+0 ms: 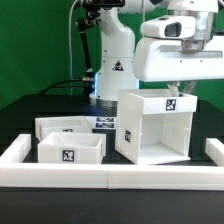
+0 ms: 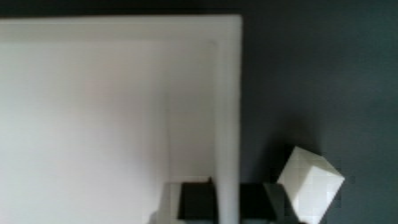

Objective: Assemble drawer

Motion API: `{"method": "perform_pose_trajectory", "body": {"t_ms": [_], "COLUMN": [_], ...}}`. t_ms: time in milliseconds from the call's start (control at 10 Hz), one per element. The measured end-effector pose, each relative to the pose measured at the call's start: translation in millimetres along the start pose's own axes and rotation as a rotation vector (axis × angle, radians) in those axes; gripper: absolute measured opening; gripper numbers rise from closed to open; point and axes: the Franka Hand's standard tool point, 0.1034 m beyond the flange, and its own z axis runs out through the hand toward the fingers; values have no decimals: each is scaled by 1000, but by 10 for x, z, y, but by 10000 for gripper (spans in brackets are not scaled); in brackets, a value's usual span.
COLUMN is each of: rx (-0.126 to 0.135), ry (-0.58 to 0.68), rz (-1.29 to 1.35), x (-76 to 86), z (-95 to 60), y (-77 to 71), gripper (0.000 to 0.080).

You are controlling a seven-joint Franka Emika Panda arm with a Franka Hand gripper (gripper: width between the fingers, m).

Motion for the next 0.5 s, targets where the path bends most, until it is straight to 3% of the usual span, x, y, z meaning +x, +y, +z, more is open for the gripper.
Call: {"method": "perform_pose_trajectory", "body": {"t_ms": [300, 500], "rx": [0, 17], "ry": [-1, -8], "rz": [60, 99], "x": [25, 181], "z": [2, -11], "y": [-33, 30], "gripper": [38, 38]}}
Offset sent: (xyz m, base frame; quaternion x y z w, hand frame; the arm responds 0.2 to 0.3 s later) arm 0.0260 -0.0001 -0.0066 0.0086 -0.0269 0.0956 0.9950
